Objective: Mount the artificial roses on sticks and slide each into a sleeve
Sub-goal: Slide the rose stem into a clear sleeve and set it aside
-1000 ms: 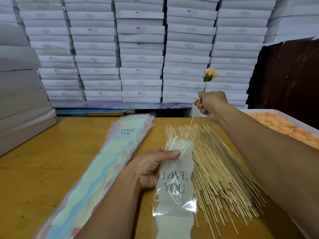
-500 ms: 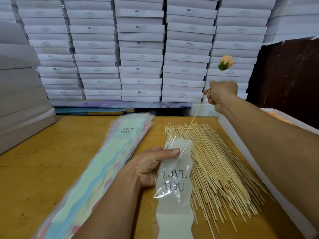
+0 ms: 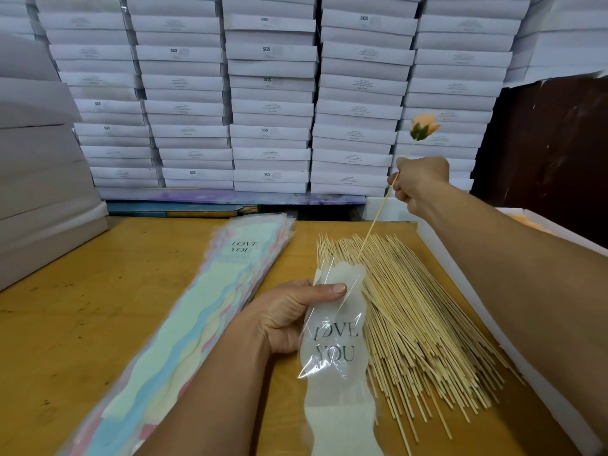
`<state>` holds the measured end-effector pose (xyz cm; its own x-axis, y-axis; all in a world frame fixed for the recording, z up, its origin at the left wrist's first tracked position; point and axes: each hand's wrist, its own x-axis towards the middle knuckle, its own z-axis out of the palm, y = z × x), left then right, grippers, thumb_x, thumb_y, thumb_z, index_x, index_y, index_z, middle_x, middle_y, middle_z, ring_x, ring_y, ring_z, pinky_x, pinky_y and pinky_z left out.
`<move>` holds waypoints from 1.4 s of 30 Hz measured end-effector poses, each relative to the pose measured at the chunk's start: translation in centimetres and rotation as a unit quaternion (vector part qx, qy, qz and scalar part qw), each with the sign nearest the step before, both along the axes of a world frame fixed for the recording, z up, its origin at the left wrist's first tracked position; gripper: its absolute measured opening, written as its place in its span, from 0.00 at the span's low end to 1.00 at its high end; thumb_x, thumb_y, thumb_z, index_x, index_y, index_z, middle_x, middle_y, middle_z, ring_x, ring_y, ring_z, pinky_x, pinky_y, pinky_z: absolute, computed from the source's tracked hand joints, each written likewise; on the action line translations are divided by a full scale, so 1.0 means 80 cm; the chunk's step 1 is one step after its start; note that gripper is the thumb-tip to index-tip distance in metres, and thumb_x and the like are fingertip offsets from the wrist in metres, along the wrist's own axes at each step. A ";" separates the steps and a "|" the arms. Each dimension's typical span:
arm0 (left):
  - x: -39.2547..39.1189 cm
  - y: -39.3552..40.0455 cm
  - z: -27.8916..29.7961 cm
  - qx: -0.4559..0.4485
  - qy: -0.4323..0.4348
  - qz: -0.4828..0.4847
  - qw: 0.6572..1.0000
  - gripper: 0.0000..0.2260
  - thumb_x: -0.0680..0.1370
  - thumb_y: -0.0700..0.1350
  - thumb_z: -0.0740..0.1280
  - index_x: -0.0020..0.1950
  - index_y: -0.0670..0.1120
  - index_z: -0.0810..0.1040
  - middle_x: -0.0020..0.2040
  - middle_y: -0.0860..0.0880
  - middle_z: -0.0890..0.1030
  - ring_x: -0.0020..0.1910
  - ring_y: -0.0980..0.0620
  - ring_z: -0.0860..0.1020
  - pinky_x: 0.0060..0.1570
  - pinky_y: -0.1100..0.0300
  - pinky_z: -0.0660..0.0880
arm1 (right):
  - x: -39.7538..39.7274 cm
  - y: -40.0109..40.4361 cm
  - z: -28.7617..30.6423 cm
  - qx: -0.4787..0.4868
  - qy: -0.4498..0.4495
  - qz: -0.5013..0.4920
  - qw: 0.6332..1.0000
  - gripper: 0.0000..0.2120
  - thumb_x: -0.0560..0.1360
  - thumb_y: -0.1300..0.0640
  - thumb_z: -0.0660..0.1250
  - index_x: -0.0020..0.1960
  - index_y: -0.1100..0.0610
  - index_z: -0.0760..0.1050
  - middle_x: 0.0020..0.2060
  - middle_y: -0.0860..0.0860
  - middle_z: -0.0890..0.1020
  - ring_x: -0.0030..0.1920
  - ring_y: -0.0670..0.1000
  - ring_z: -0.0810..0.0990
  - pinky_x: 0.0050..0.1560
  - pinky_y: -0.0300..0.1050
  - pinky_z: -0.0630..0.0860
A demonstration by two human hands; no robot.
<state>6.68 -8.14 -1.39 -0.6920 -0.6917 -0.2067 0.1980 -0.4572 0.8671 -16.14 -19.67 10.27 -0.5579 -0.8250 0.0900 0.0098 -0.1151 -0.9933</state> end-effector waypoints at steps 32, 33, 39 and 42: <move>-0.001 0.001 0.001 0.005 0.000 -0.033 0.999 0.34 0.57 0.42 0.86 0.58 0.35 0.78 0.49 0.37 0.83 0.43 0.42 0.85 0.45 0.49 0.83 | 0.025 -0.014 0.007 0.026 0.116 0.046 0.992 0.04 0.80 0.64 0.63 0.46 0.62 0.73 0.41 0.59 0.77 0.29 0.52 0.70 0.22 0.36 0.64; -0.001 0.001 0.001 0.004 0.000 -0.036 0.999 0.35 0.56 0.42 0.86 0.59 0.35 0.78 0.49 0.37 0.83 0.43 0.42 0.84 0.46 0.49 0.83 | 0.025 -0.015 0.008 0.020 0.101 0.028 0.994 0.05 0.80 0.64 0.64 0.46 0.63 0.75 0.40 0.59 0.78 0.27 0.52 0.70 0.21 0.36 0.63; 0.001 -0.001 0.001 0.003 0.007 -0.038 0.999 0.37 0.57 0.42 0.86 0.62 0.35 0.77 0.50 0.37 0.83 0.44 0.42 0.85 0.43 0.49 0.83 | 0.020 -0.015 0.009 0.018 0.095 -0.008 0.995 0.11 0.80 0.61 0.68 0.58 0.68 0.79 0.42 0.60 0.81 0.32 0.53 0.76 0.30 0.44 0.70; 0.001 -0.001 -0.001 -0.002 0.004 -0.032 0.999 0.38 0.57 0.43 0.86 0.63 0.35 0.77 0.51 0.36 0.83 0.45 0.41 0.85 0.43 0.49 0.83 | 0.025 -0.017 0.010 0.027 0.115 -0.002 0.993 0.10 0.81 0.64 0.65 0.59 0.69 0.78 0.45 0.60 0.80 0.30 0.54 0.73 0.29 0.44 0.68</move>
